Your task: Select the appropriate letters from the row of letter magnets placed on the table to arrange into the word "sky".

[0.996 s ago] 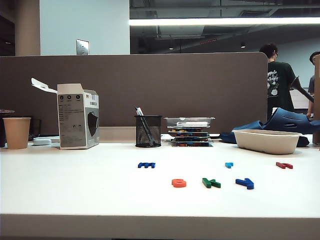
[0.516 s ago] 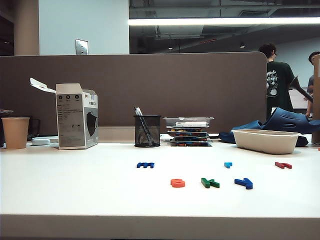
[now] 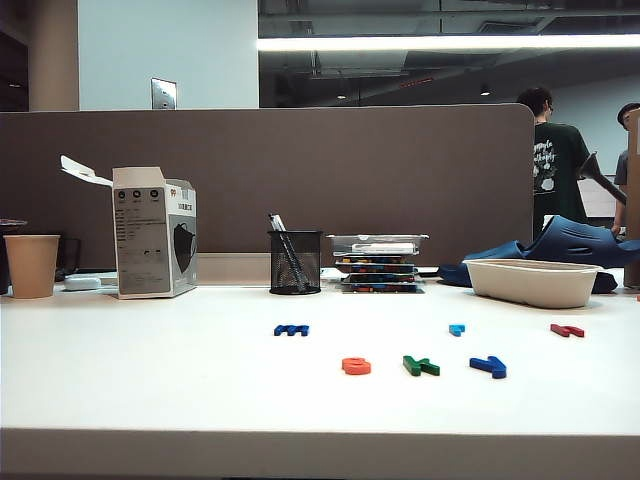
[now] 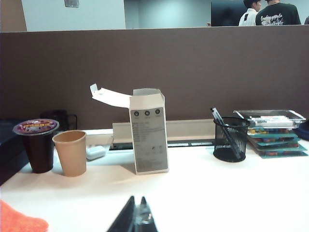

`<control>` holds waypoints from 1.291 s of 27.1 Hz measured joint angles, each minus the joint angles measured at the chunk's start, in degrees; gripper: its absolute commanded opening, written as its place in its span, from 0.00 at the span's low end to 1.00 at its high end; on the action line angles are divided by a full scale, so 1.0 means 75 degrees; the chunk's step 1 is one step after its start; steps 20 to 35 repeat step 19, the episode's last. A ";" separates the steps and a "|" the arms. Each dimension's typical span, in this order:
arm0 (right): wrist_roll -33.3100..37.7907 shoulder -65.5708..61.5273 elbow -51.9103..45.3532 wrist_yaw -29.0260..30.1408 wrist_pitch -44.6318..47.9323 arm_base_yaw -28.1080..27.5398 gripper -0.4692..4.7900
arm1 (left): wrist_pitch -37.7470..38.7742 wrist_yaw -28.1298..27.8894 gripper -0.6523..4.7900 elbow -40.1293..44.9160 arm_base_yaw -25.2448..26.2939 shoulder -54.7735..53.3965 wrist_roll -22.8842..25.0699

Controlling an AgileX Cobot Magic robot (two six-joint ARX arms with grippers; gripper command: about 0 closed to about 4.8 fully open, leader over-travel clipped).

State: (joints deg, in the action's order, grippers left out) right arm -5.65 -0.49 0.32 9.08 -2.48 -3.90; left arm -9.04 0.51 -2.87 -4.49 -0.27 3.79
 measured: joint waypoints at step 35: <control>-0.0093 0.0000 0.0000 -0.0003 0.0009 0.0000 0.10 | 0.0192 -0.0038 0.11 0.0356 0.0000 -0.0006 0.0000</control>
